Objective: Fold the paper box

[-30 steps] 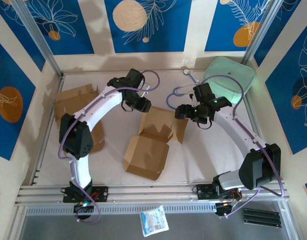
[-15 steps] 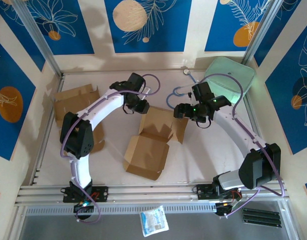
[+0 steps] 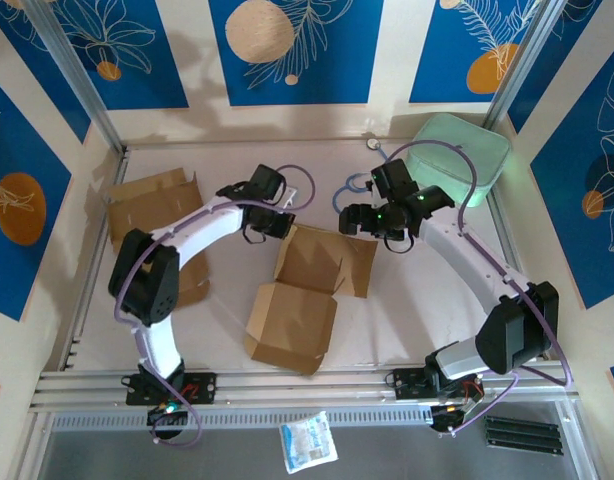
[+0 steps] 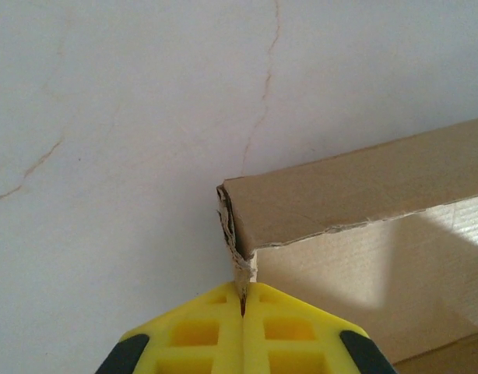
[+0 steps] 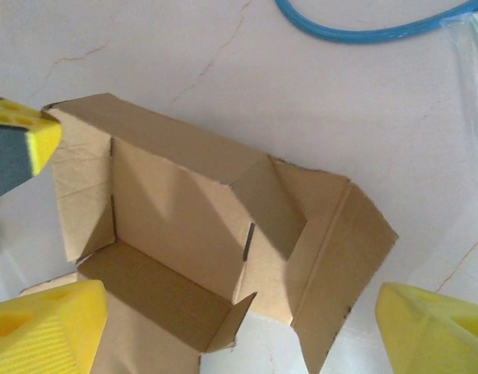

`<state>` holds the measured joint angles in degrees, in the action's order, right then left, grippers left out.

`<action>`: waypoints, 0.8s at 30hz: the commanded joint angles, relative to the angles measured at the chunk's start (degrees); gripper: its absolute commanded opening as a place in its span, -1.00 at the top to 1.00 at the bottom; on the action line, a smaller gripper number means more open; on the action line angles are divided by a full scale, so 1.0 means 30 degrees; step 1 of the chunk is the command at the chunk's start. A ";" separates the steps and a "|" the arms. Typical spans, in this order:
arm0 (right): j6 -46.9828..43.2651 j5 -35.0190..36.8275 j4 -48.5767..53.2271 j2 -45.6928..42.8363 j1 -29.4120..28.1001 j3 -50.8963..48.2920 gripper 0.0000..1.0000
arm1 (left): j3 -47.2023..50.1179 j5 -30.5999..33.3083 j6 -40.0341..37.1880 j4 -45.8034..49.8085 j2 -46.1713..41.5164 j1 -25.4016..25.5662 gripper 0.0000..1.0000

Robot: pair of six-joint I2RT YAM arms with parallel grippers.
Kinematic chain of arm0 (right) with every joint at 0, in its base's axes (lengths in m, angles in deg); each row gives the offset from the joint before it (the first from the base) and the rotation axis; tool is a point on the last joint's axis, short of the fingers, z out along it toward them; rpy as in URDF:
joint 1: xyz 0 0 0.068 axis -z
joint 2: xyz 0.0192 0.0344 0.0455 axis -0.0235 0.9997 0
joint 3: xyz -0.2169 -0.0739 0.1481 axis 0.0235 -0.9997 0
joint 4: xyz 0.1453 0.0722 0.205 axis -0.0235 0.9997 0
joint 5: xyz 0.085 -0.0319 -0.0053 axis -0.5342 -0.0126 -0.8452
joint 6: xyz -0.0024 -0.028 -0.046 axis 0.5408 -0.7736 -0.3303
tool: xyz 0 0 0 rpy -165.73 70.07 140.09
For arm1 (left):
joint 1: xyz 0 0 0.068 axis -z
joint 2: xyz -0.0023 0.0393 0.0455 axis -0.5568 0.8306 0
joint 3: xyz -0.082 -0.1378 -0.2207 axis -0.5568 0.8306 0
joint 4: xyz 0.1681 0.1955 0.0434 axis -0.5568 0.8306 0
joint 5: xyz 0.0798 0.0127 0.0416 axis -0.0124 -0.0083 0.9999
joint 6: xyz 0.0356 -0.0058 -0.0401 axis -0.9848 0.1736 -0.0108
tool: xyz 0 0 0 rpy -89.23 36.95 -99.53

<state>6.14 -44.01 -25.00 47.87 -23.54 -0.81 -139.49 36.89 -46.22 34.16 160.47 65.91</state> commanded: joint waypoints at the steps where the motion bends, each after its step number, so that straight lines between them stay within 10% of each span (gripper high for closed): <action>1: 0.0009 0.1019 0.0624 0.0337 -0.0620 0.0719 -0.79 | 0.2368 0.0878 -0.0189 -0.4940 -0.2258 0.0401 1.00; 11: -0.3264 0.4751 0.0697 0.1928 -0.2983 0.0837 -0.66 | 0.8604 0.2954 -0.0651 -1.4347 -0.5090 0.0919 1.00; 24: -0.5126 1.2777 0.0140 0.5173 -0.5115 0.1811 0.11 | 0.9108 0.3269 -0.0393 -1.5237 -0.5181 0.1165 1.00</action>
<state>-7.26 -14.94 -23.86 61.97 -38.29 2.51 -112.67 45.87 -47.13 -9.12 146.46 68.75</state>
